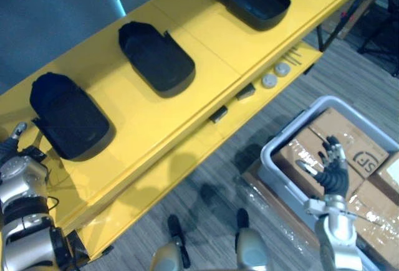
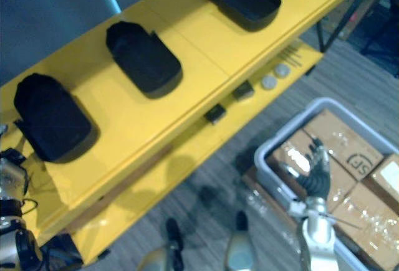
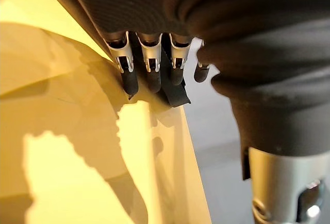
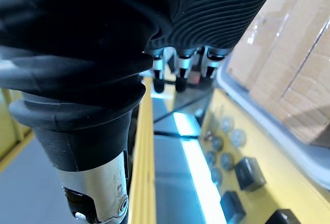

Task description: Walk over and take plastic housings, then place them on the shelf

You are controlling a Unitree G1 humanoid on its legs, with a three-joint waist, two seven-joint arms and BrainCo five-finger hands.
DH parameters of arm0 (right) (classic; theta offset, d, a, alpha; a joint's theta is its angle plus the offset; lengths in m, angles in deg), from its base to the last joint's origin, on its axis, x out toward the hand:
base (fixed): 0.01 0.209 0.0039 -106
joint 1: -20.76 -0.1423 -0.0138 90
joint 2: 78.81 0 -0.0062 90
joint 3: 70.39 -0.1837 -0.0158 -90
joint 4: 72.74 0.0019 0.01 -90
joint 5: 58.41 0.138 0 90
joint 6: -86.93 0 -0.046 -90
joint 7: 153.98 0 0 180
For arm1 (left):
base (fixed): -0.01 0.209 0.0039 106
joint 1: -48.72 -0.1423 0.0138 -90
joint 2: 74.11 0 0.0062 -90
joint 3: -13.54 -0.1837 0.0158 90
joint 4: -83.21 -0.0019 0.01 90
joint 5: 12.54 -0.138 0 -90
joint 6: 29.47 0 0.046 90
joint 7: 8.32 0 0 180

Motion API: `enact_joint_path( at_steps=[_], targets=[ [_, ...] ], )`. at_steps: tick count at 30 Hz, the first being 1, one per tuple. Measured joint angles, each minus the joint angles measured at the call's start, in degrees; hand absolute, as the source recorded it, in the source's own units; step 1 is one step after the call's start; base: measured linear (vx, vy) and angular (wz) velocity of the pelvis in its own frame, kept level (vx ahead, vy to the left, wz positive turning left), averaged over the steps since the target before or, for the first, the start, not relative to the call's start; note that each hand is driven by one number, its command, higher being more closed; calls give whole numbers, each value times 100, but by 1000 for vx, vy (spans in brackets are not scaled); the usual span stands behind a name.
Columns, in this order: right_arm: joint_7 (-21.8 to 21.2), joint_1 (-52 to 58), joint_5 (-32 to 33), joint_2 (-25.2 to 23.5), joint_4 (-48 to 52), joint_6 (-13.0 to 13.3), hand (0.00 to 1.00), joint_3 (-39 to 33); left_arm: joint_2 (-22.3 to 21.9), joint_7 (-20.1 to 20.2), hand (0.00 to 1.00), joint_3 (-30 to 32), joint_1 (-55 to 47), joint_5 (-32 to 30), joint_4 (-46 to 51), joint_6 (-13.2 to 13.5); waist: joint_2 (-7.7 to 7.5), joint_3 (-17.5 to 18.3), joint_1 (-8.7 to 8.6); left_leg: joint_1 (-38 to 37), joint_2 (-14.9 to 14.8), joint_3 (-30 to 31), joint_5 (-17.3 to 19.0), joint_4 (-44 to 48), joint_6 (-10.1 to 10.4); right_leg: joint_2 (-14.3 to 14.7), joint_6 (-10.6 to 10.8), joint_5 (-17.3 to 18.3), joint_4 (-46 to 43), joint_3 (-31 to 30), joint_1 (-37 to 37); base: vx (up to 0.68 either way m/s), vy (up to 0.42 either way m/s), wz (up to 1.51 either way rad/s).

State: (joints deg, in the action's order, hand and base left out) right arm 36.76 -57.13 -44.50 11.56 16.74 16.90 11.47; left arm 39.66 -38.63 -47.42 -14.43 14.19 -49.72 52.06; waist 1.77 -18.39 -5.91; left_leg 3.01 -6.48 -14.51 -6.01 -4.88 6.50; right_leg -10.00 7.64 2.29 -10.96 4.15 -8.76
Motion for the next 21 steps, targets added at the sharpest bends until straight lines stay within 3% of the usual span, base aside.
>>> enact_joint_path(
  at_steps=[2,5,10,13,17,21],
  targets=[
    [-67,-2,0,19,0,0,0,0,0,0,0,0,0,0,0,120,0,0,-20,-2,1,-7,-1,1,-1,0,0,0,-15,-13,-16,5,0,-2],
    [-79,-12,-2,23,9,3,0,0,-1,124,0,-62,-2,2,79,631,0,0,-82,-11,2,-6,-1,2,-1,-1,-2,1,-24,-17,-16,0,0,0],
    [-95,-26,-16,-21,14,182,0,-17,-13,497,0,-538,-177,34,1301,1513,1,1,-116,-119,6,-5,-3,21,-2,2,0,3,-22,-26,75,0,0,0],
    [-101,-63,-85,-108,47,250,0,-56,-97,574,0,-547,-265,-83,1899,1870,5,11,-121,-215,1,7,-1,19,-1,9,8,6,40,-2,206,1,0,1],
    [-112,-57,-170,-215,95,255,0,-191,-262,557,0,-502,-615,-90,2456,2159,64,123,-111,-301,3,100,16,-3,1,13,34,-39,239,102,440,11,3,11],
    [-106,73,-192,-350,143,256,0,-267,-468,438,0,-131,-1182,-321,3212,2346,110,544,-88,-312,1,204,16,-1,1,22,39,-140,563,309,699,47,-3,18]
  ],
)
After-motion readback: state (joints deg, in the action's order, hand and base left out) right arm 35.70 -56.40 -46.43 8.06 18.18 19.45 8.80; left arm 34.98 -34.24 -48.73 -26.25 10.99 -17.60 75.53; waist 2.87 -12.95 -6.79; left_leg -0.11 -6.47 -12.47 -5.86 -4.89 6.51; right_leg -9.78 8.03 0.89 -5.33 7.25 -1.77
